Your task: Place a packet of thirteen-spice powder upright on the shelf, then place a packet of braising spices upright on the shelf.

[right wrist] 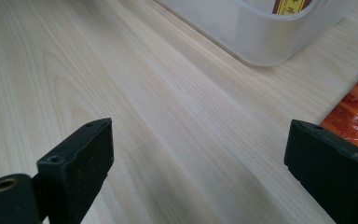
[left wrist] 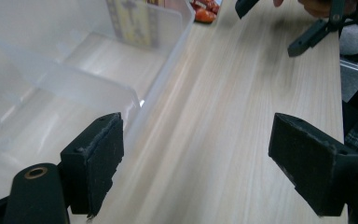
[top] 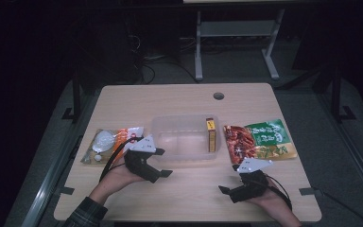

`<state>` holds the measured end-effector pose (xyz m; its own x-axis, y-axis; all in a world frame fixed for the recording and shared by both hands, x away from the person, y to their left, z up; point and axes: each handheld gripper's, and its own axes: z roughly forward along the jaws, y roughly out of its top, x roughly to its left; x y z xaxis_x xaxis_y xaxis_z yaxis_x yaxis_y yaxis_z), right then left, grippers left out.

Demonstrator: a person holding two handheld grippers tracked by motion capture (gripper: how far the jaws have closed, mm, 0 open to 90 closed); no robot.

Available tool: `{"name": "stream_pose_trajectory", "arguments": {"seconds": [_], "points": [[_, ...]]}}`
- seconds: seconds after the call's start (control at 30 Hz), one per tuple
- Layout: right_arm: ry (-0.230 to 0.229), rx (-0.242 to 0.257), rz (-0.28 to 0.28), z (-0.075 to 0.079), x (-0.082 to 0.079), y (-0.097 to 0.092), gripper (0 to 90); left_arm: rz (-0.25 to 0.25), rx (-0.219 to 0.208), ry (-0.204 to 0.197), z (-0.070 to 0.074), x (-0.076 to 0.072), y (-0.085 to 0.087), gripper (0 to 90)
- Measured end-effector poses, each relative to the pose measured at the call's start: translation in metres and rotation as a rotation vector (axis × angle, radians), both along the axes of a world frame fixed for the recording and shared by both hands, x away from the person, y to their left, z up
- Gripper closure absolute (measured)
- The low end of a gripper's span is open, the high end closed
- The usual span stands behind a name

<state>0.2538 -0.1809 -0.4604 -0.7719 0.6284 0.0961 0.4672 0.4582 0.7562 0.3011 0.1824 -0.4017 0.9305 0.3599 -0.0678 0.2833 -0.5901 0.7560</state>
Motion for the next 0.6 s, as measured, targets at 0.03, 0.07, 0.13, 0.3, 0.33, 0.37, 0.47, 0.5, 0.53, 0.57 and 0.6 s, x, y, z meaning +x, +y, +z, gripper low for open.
{"name": "stream_pose_trajectory", "arguments": {"seconds": [0.03,0.07,0.13,0.3,0.33,0.37,0.47,0.5,0.53,0.57,0.6], "points": [[-0.001,0.000,0.001,0.000,0.000,0.000,7.7,0.002,0.002,-0.005,-0.002,-0.004,0.003,18.1],[-0.001,0.002,0.003,0.001,0.000,0.000,7.7,0.011,0.001,-0.003,-0.004,-0.008,0.005,18.1],[-0.006,0.005,0.000,0.001,-0.001,-0.001,7.7,0.030,-0.003,-0.001,-0.008,-0.016,0.012,18.1],[0.004,0.004,-0.007,0.002,-0.001,-0.003,9.1,0.074,-0.011,0.017,-0.024,-0.034,0.029,18.4],[0.004,0.004,-0.009,0.002,-0.001,-0.003,9.1,0.093,0.000,0.015,-0.028,-0.039,0.034,18.4],[0.006,0.000,-0.012,0.002,-0.001,-0.004,9.1,0.100,0.005,0.012,-0.030,-0.041,0.036,18.3],[0.033,-0.002,-0.023,0.004,-0.001,-0.006,9.8,0.127,0.015,0.017,-0.036,-0.047,0.046,18.4],[0.026,-0.006,-0.021,0.005,0.000,-0.008,11.3,0.134,0.014,0.016,-0.038,-0.049,0.050,18.5],[0.020,0.002,-0.028,0.008,0.000,-0.010,13.2,0.134,0.014,0.016,-0.038,-0.049,0.050,18.3],[0.020,0.000,-0.039,0.009,0.001,-0.011,13.8,0.140,-0.004,0.037,-0.039,-0.051,0.053,18.3],[0.021,0.002,-0.047,0.010,0.001,-0.012,14.2,0.140,-0.006,0.040,-0.039,-0.051,0.053,18.3]]}}
